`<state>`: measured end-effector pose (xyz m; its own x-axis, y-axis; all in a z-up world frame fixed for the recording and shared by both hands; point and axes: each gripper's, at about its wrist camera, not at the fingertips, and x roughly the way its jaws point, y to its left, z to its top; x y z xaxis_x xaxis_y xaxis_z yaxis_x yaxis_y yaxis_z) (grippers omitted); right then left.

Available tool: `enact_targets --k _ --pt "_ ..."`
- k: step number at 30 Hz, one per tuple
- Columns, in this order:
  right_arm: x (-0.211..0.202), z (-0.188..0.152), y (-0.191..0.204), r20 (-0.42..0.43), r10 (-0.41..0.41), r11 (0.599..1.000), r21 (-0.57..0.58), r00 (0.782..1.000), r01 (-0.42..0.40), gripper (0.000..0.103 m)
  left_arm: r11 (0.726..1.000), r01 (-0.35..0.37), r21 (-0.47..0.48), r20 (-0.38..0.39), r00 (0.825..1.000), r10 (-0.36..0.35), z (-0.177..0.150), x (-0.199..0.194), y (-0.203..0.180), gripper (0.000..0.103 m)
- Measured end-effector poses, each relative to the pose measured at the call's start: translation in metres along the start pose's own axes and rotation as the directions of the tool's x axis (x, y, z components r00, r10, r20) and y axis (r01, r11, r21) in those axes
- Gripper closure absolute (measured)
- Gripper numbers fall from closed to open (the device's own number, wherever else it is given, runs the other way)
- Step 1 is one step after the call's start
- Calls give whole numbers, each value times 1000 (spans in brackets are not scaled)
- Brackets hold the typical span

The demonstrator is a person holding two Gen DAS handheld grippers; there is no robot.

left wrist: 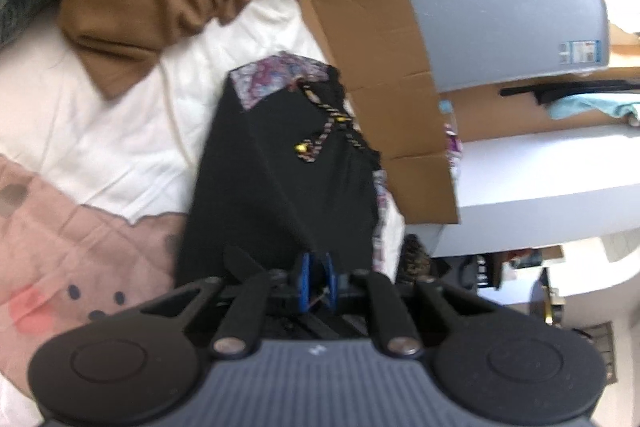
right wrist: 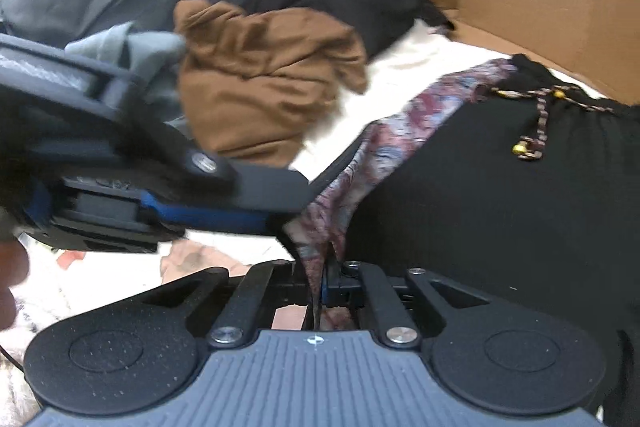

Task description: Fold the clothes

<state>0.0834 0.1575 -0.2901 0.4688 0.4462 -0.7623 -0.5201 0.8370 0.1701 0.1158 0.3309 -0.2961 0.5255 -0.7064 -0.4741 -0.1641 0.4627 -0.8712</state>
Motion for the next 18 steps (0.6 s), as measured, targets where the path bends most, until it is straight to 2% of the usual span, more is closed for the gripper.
enact_targets --k 2,4,7,9,12,18 --pt "-5 -3 -8 1 -21 1000 20 1000 21 101 1000 -4 16 7 1000 4 2 -2 -4 88" --pt "-10 -5 -15 -4 -42 999 30 999 42 100 997 -63 49 10 998 62 2 -1 -7 81" --pt "-22 -3 -28 -1 -64 997 46 998 64 101 987 -147 72 -1 989 147 1 6 -7 80" --pt "-30 1 -39 4 -76 996 57 997 75 101 978 -194 81 -25 980 197 0 15 -8 78" --pt "-37 6 -57 -30 -44 994 100 999 47 101 959 -256 121 -79 961 266 -3 33 -13 77" --pt "-59 18 -87 -59 -31 991 128 998 39 102 937 -311 159 -128 935 332 -10 54 -28 70"
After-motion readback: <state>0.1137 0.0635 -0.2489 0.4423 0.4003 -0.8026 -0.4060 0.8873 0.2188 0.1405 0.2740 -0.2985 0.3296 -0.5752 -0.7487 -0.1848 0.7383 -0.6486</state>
